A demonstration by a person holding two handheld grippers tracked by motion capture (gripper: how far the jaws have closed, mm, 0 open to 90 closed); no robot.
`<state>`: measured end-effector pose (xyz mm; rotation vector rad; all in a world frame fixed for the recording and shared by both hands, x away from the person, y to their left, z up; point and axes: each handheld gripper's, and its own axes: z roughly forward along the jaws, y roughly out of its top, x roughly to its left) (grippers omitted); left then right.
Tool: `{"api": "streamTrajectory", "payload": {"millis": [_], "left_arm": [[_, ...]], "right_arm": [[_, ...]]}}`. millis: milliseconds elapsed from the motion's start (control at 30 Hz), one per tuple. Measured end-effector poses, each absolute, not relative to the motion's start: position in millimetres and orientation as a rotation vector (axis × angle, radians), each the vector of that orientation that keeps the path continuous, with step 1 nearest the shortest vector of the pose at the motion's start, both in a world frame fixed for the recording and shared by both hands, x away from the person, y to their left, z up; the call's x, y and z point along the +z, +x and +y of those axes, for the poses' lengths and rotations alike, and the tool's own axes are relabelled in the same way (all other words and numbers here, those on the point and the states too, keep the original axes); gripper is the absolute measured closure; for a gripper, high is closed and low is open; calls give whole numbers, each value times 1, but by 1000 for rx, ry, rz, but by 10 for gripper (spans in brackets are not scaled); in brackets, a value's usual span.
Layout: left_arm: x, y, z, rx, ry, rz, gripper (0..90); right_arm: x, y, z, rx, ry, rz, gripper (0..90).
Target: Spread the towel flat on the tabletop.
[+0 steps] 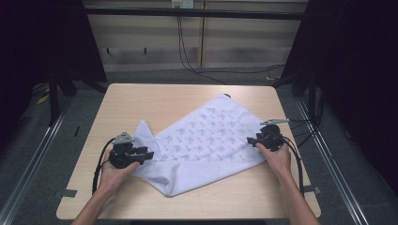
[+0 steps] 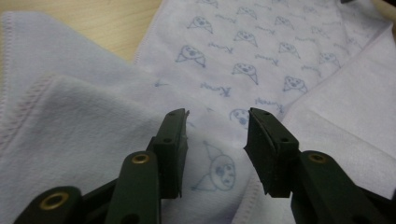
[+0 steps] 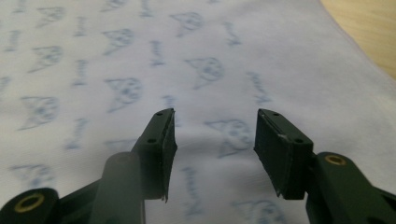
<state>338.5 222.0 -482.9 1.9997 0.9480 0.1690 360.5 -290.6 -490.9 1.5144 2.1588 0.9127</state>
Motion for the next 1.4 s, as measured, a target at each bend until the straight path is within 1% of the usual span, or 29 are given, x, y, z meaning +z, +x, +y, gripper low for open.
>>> {"api": "streamTrajectory", "payload": {"millis": [33, 67, 100, 200, 267, 300, 333, 367, 400, 433, 467, 533, 633, 667, 800, 833, 867, 1000, 1067, 1133, 1167, 1200, 1233, 1333, 1367, 1400], "left_arm": [[-483, 339, 222, 169, 2000, 948, 557], [-483, 342, 225, 179, 1991, 957, 557], [-482, 349, 232, 193, 1986, 991, 515], [-478, 356, 241, 229, 1946, 1026, 485], [-483, 359, 243, 220, 1970, 1036, 454], [-483, 359, 243, 220, 1970, 1036, 473], [-497, 359, 239, 238, 2073, 1018, 565], [-499, 358, 238, 257, 2075, 998, 611], [-497, 358, 239, 232, 2082, 1001, 644], [-495, 358, 239, 220, 2083, 1004, 718], [-496, 356, 238, 215, 2092, 998, 748], [-498, 353, 238, 210, 2102, 978, 749], [-497, 346, 238, 189, 2108, 976, 746], [-497, 343, 238, 179, 2112, 968, 746], [-495, 328, 233, 154, 2123, 933, 746], [-495, 328, 233, 154, 2123, 933, 739], [-495, 319, 228, 117, 2130, 902, 738], [-493, 297, 210, 78, 2170, 819, 698], [-491, 288, 202, 86, 2198, 779, 666], [-491, 280, 193, 58, 2211, 751, 637], [-490, 276, 190, 19, 2201, 738, 633], [-490, 276, 190, 19, 2201, 738, 627], [-486, 272, 191, -1, 2178, 720, 630], [-474, 279, 205, 19, 2080, 748, 631], [-474, 279, 205, 19, 2080, 748, 636], [-469, 289, 216, 56, 2030, 790, 653]], "right_arm": [[-491, 361, -291, 913, 1514, 2159, 478], [-487, 356, -286, 921, 1481, 2172, 479], [-478, 341, -269, 993, 1416, 2234, 490], [-479, 321, -247, 977, 1359, 2312, 501], [-483, 303, -232, 1019, 1318, 2378, 496], [-483, 303, -232, 1019, 1318, 2378, 496], [-484, 289, -223, 1032, 1275, 2422, 494], [-484, 284, -221, 1027, 1259, 2441, 494], [-482, 279, -220, 1033, 1263, 2436, 495], [-481, 275, -220, 1037, 1251, 2428, 498], [-481, 272, -221, 1039, 1261, 2423, 502], [-483, 268, -224, 1013, 1268, 2404, 502], [-493, 268, -231, 961, 1330, 2385, 505], [-495, 268, -233, 974, 1332, 2368, 524], [-495, 283, -242, 916, 1327, 2341, 539], [-496, 289, -246, 927, 1351, 2328, 540], [-496, 298, -252, 928, 1372, 2309, 540], [-498, 329, -263, 918, 1432, 2248, 539], [-499, 345, -263, 895, 1444, 2222, 536], [-498, 358, -260, 869, 1462, 2215, 514], [-498, 362, -259, 860, 1461, 2219, 505], [-498, 362, -259, 860, 1461, 2219, 505], [-494, 362, -255, 871, 1461, 2207, 557], [-482, 346, -242, 968, 1374, 2237, 545], [-482, 346, -242, 968, 1374, 2237, 545], [-471, 326, -226, 1101, 1319, 2263, 542]]}}
